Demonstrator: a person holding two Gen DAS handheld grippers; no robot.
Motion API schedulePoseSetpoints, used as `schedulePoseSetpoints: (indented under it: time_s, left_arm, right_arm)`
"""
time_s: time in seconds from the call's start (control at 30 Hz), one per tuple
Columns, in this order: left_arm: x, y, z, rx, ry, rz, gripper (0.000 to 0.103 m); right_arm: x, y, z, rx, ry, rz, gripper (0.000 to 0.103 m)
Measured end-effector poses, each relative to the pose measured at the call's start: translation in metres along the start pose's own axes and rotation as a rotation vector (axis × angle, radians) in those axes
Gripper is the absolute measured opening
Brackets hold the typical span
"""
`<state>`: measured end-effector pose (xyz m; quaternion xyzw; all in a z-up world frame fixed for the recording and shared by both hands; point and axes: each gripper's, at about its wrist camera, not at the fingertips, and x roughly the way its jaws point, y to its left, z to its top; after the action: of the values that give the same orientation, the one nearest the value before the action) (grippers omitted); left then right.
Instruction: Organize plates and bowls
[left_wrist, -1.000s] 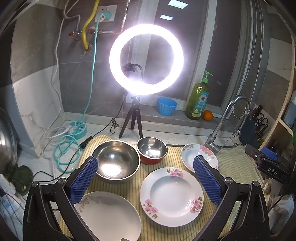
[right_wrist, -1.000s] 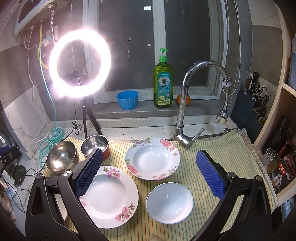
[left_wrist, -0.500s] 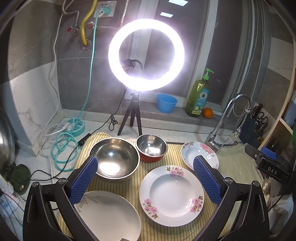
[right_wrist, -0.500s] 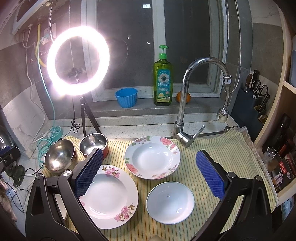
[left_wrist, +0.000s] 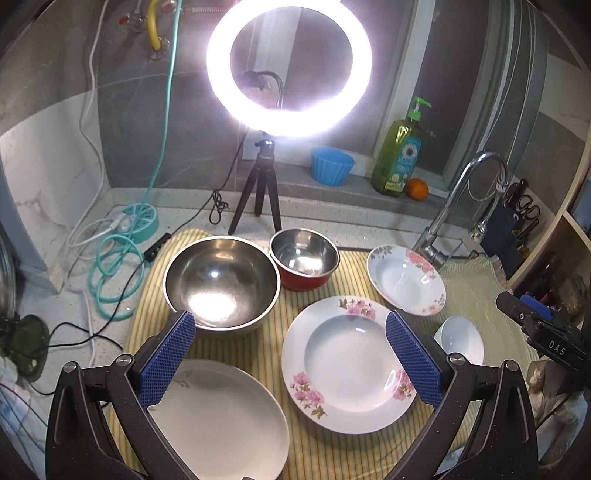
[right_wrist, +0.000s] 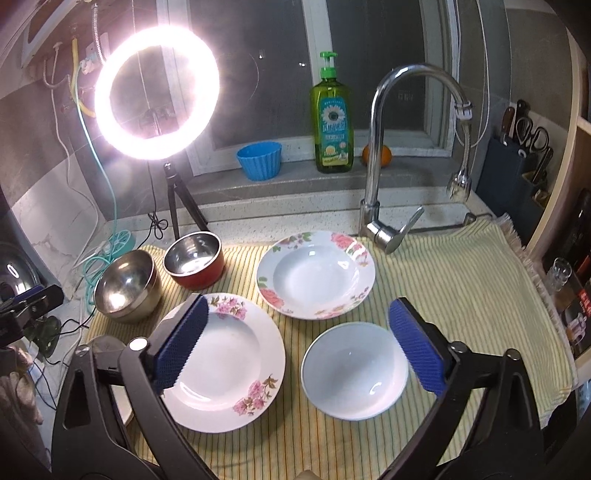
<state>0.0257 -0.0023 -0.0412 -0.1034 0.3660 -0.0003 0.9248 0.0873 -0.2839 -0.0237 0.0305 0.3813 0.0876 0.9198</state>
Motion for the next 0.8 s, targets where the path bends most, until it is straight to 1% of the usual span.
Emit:
schedulePoseSetpoints:
  time_s: [0.03, 0.07, 0.1, 0.13, 0.2, 0.23, 0.27, 0.3, 0.37, 0.43, 0.5, 0.57, 0.63, 0.67, 0.77, 0.8]
  left_arm:
    - [0.003, 0.0, -0.001, 0.002, 0.009, -0.009, 0.101]
    - [0.007, 0.001, -0.002, 0.007, 0.022, -0.022, 0.096]
    - [0.012, 0.001, -0.002, 0.015, 0.042, -0.037, 0.088]
    - [0.016, 0.0, -0.003, 0.023, 0.056, -0.045, 0.086]
    - [0.026, -0.001, -0.004, 0.04, 0.087, -0.068, 0.081]
    - [0.03, -0.002, -0.005, 0.044, 0.104, -0.082, 0.078]
    - [0.037, -0.002, -0.006, 0.046, 0.129, -0.107, 0.072]
    - [0.041, -0.002, -0.008, 0.045, 0.149, -0.126, 0.065]
    - [0.05, -0.002, -0.01, 0.037, 0.194, -0.159, 0.058]
    - [0.061, -0.002, -0.014, 0.033, 0.235, -0.179, 0.056]
    - [0.072, 0.001, -0.017, 0.023, 0.272, -0.188, 0.051]
    - [0.081, 0.004, -0.02, 0.006, 0.303, -0.197, 0.05]
    - [0.089, 0.006, -0.022, -0.002, 0.325, -0.197, 0.049]
    - [0.093, 0.008, -0.023, -0.006, 0.335, -0.198, 0.048]
    - [0.106, 0.013, -0.025, -0.024, 0.366, -0.205, 0.042]
    - [0.11, 0.014, -0.025, -0.028, 0.374, -0.205, 0.041]
  right_arm:
    - [0.001, -0.001, -0.003, 0.005, 0.013, 0.009, 0.091]
    - [0.003, -0.002, -0.006, 0.009, 0.027, 0.019, 0.088]
    - [0.005, -0.003, -0.009, 0.013, 0.044, 0.028, 0.087]
    - [0.007, -0.004, -0.013, 0.016, 0.063, 0.039, 0.084]
    - [0.012, -0.004, -0.021, 0.024, 0.103, 0.061, 0.074]
    - [0.014, -0.005, -0.026, 0.029, 0.125, 0.074, 0.063]
    - [0.016, -0.006, -0.032, 0.036, 0.151, 0.093, 0.055]
    - [0.019, -0.006, -0.037, 0.042, 0.171, 0.11, 0.053]
    - [0.024, -0.007, -0.049, 0.061, 0.217, 0.147, 0.053]
    - [0.029, -0.008, -0.059, 0.078, 0.252, 0.171, 0.051]
    - [0.037, -0.008, -0.069, 0.1, 0.295, 0.197, 0.047]
    - [0.044, -0.009, -0.078, 0.119, 0.328, 0.212, 0.045]
    - [0.049, -0.009, -0.084, 0.134, 0.351, 0.219, 0.043]
    - [0.053, -0.008, -0.088, 0.145, 0.361, 0.225, 0.039]
    - [0.065, -0.009, -0.095, 0.175, 0.392, 0.236, 0.035]
    - [0.069, -0.011, -0.096, 0.185, 0.4, 0.237, 0.034]
